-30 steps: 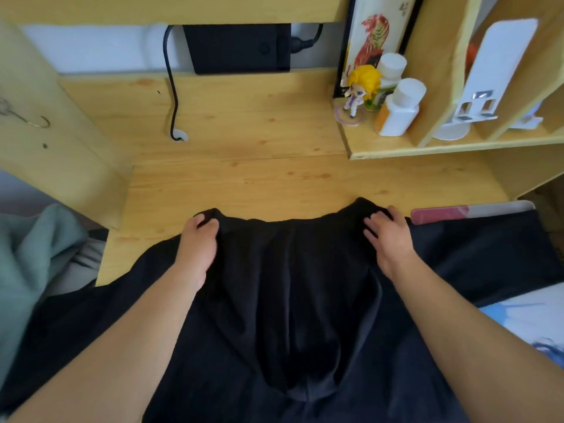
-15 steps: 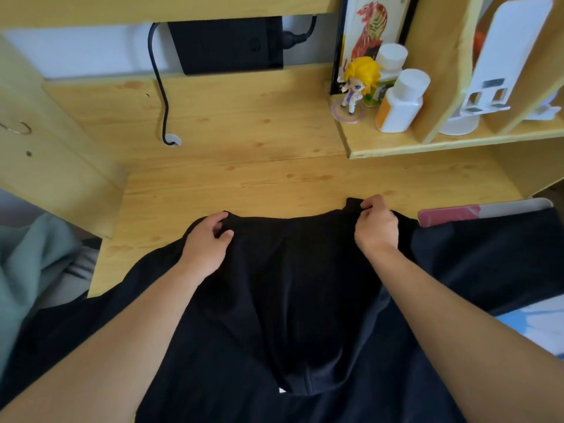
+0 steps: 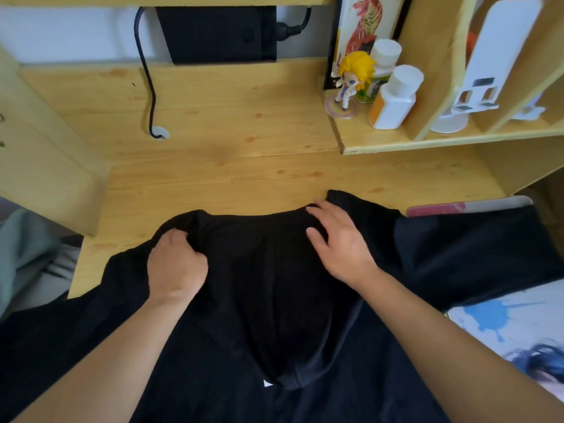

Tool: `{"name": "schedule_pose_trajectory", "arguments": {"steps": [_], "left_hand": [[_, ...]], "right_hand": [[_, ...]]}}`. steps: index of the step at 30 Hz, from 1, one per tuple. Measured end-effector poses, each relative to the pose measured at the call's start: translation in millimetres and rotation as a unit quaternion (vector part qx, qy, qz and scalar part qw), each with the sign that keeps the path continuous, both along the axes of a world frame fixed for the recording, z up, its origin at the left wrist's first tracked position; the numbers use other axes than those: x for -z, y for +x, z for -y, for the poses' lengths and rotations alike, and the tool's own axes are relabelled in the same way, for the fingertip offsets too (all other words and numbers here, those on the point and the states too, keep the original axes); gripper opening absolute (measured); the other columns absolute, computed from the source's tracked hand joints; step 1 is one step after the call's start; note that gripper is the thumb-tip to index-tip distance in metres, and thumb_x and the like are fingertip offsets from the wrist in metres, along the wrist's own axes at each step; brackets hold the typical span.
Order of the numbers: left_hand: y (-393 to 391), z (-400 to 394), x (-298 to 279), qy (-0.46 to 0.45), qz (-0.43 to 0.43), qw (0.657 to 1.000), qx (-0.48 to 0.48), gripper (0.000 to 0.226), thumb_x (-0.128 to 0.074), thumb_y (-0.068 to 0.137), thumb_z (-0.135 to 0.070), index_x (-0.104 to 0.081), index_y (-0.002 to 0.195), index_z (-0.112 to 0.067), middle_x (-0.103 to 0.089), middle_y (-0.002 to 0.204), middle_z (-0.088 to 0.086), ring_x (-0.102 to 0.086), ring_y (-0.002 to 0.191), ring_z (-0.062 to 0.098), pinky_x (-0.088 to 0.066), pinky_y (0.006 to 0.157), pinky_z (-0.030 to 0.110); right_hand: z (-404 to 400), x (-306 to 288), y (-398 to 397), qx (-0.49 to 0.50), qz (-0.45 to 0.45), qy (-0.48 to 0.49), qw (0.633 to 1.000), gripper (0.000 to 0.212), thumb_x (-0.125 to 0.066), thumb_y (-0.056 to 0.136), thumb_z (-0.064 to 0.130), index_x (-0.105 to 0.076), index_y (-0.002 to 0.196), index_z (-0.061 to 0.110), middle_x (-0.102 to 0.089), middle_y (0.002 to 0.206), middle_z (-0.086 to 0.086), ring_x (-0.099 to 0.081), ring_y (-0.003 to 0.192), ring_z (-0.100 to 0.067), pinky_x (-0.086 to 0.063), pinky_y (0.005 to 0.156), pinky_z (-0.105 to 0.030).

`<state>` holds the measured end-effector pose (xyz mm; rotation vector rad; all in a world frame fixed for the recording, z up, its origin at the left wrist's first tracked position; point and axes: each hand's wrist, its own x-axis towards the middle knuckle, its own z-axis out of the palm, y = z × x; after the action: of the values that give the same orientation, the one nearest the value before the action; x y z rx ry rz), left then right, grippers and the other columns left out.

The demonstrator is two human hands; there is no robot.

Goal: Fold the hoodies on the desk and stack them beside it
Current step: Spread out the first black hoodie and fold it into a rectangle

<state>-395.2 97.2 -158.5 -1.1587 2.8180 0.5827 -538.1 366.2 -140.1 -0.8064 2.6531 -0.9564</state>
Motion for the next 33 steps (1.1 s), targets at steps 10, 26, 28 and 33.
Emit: {"name": "schedule_pose_trajectory", "arguments": {"steps": [10, 26, 28, 33], "left_hand": [[-33, -165, 6, -0.038, 0.079, 0.946, 0.314, 0.063, -0.002, 0.101, -0.066, 0.01, 0.159, -0.045, 0.018, 0.169, 0.002, 0.02, 0.154, 0.036, 0.003, 0.122, 0.065], [11, -247, -49, -0.071, 0.012, 0.99, 0.122, 0.061, -0.023, 0.106, -0.057, -0.016, 0.162, -0.035, -0.008, 0.17, 0.008, -0.004, 0.157, 0.034, -0.004, 0.125, 0.053], [50, -254, -60, -0.03, -0.025, 0.999, -0.01, 0.057, -0.032, 0.106, -0.051, -0.032, 0.159, -0.029, -0.024, 0.165, 0.01, -0.018, 0.154, 0.032, -0.016, 0.124, 0.05], [107, -226, -81, 0.256, -0.1, 0.85, -0.45, 0.034, -0.053, 0.101, -0.046, -0.055, 0.113, -0.015, -0.064, 0.102, 0.008, -0.066, 0.095, 0.031, -0.057, 0.086, 0.048]], "right_hand": [[-186, 29, -43, 0.202, -0.012, 0.334, 0.92, 0.066, -0.026, 0.103, 0.058, -0.016, 0.161, 0.029, -0.008, 0.169, -0.006, -0.003, 0.154, -0.035, -0.006, 0.123, -0.054], [-187, -20, 5, -0.042, -0.093, 0.122, 0.987, 0.057, -0.051, 0.099, 0.038, -0.044, 0.15, 0.014, -0.03, 0.161, -0.013, -0.023, 0.15, -0.034, -0.026, 0.121, -0.049], [-146, -36, 42, -0.135, -0.091, 0.079, 0.984, 0.05, -0.055, 0.098, 0.035, -0.049, 0.144, 0.017, -0.041, 0.151, -0.007, -0.039, 0.14, -0.026, -0.039, 0.114, -0.041], [-100, -57, 76, 0.159, 0.404, 0.024, 0.9, 0.036, -0.061, 0.09, 0.055, -0.054, 0.101, 0.021, -0.064, 0.093, 0.003, -0.069, 0.077, -0.017, -0.062, 0.07, -0.038]]}}
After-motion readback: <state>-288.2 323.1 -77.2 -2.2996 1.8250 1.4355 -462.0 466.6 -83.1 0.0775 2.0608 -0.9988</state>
